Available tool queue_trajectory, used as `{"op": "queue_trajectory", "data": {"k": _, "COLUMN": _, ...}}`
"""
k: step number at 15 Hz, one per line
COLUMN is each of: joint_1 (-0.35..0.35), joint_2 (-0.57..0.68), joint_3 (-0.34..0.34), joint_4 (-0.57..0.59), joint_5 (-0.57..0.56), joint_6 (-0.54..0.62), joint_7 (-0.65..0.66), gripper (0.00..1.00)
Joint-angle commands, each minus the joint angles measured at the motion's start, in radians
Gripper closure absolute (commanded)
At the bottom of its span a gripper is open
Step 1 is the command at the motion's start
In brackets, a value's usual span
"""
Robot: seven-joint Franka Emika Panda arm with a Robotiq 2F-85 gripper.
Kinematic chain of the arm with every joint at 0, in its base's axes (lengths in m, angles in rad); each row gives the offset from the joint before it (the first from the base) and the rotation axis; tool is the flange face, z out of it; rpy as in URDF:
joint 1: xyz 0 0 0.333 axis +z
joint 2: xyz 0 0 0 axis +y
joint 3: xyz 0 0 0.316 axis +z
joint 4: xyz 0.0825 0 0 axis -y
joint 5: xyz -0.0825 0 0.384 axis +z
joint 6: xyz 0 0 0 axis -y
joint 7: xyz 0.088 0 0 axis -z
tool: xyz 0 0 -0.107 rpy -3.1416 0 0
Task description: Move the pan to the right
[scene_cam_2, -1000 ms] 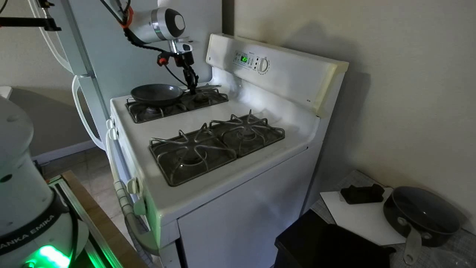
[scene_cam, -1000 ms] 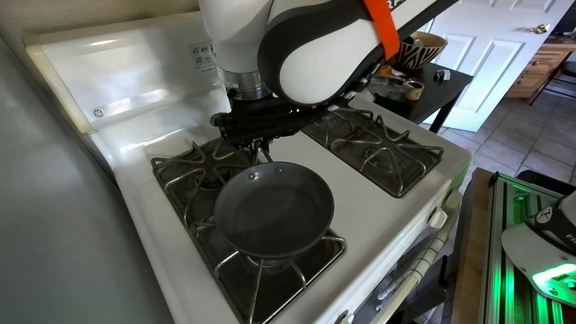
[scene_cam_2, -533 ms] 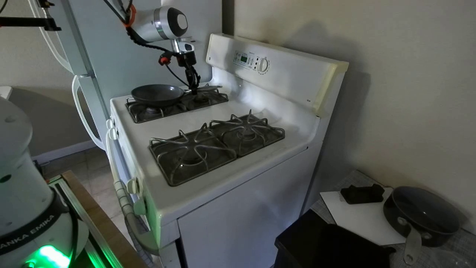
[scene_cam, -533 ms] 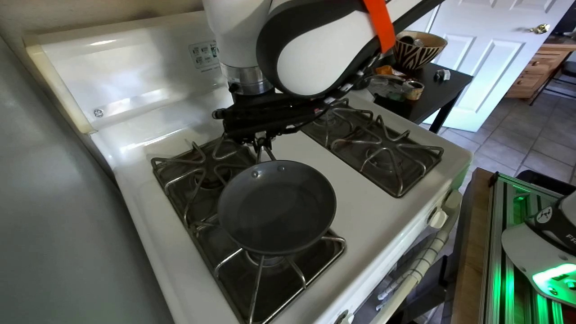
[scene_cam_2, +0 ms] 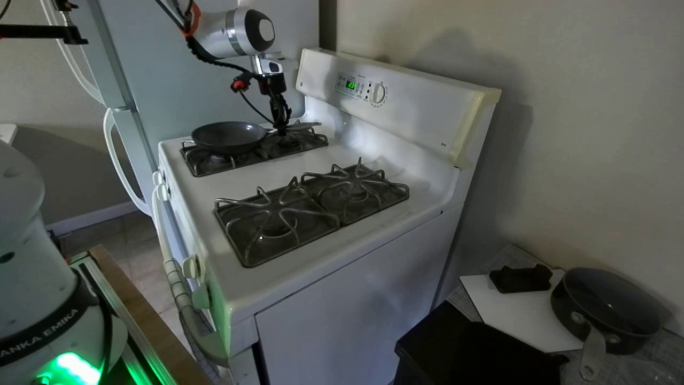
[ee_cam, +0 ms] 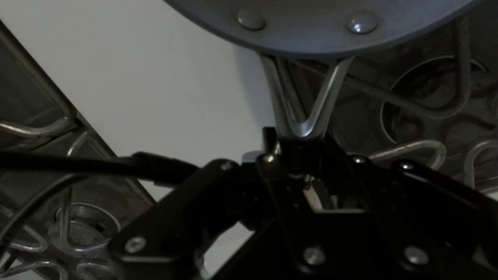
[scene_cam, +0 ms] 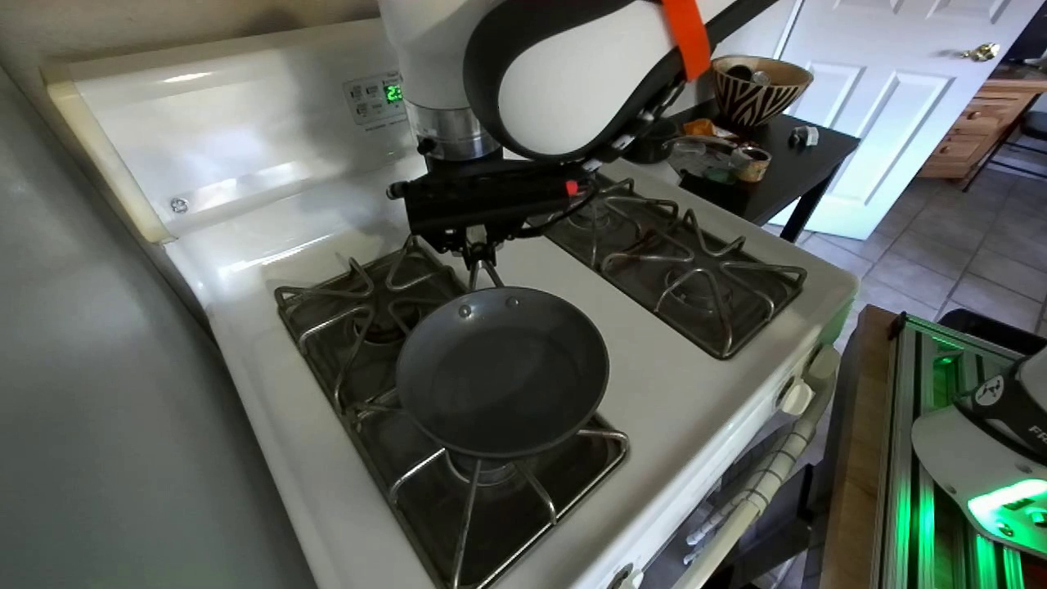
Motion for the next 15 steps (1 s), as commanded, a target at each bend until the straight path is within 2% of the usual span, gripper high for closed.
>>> {"op": "queue_trajectory", "data": {"k": 1, "joint_1": 0.0, "joint_2": -0.006, "joint_3": -0.009, "joint_4": -0.005, "joint_5": 0.005, "joint_6": -0.011, "joint_7": 0.089, "gripper": 0.95}}
{"op": "queue_trajectory", "data": {"k": 15, "joint_1": -0.044, "joint_2": -0.033, "joint_3": -0.017, "joint_4": -0.037, "joint_5": 0.049, "joint_6": -0.036, "joint_7": 0.084, "gripper": 0.95}}
